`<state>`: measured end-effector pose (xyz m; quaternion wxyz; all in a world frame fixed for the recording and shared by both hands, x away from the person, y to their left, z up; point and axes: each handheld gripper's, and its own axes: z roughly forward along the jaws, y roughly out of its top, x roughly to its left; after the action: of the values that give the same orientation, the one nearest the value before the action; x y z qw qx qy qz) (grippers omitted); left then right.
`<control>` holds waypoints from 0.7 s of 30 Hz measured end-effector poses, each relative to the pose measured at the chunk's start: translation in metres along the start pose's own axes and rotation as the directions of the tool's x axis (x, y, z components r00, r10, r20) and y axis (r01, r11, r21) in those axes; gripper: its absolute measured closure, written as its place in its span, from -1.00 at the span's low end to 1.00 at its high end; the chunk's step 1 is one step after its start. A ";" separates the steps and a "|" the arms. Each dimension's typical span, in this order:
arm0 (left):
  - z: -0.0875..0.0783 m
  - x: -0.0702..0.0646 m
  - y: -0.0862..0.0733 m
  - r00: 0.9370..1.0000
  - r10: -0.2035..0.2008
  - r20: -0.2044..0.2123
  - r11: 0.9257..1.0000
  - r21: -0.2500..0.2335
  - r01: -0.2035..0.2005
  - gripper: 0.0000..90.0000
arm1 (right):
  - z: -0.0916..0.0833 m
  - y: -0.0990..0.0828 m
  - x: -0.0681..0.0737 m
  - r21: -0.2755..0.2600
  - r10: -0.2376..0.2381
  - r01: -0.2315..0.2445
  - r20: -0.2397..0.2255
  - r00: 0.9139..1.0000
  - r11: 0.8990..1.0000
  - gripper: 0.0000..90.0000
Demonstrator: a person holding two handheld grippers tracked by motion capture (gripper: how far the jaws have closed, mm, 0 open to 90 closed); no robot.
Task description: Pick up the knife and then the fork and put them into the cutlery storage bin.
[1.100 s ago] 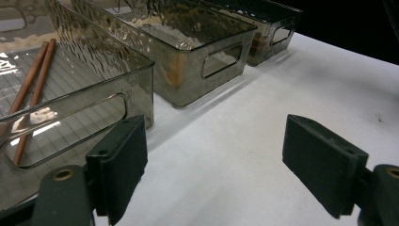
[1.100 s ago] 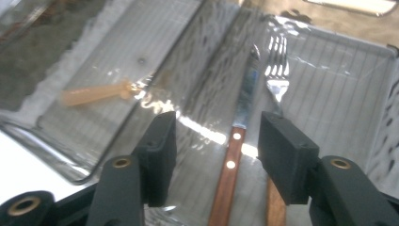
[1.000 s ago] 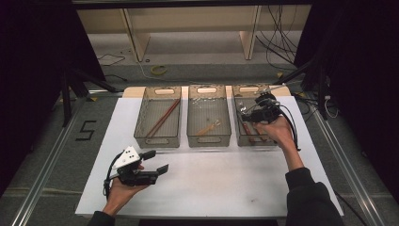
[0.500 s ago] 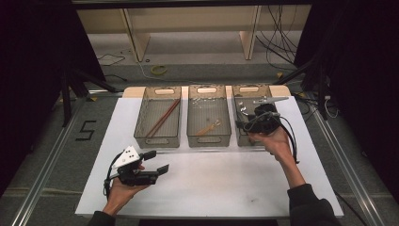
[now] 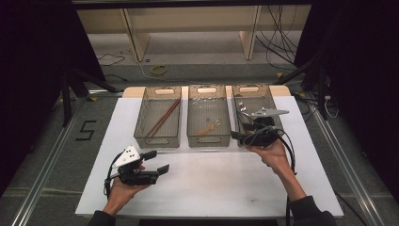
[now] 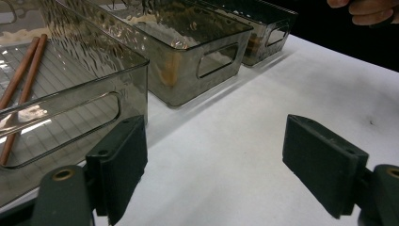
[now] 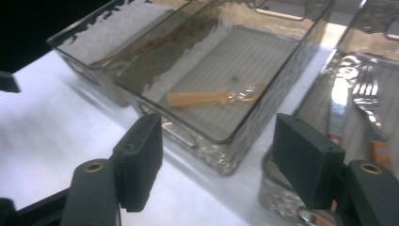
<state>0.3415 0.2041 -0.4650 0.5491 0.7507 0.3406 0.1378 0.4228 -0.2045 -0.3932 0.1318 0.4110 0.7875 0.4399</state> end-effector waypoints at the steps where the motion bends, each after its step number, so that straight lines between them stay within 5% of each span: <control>1: 0.000 0.000 0.000 1.000 -0.001 0.001 1.000 0.000 0.001 -0.51 | 0.000 -0.002 0.001 -0.007 0.003 -0.003 -0.010 1.000 1.000 -0.24; 21: 0.002 -0.002 -0.002 1.000 -0.005 0.025 1.000 0.025 0.004 -0.52 | -0.011 -0.040 0.022 -0.100 -0.024 0.014 -0.099 0.995 0.995 -0.33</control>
<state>0.3407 0.2020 -0.4674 0.5441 0.7584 0.3372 0.1229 0.3815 -0.2055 -0.4157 0.1168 0.3738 0.7743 0.4971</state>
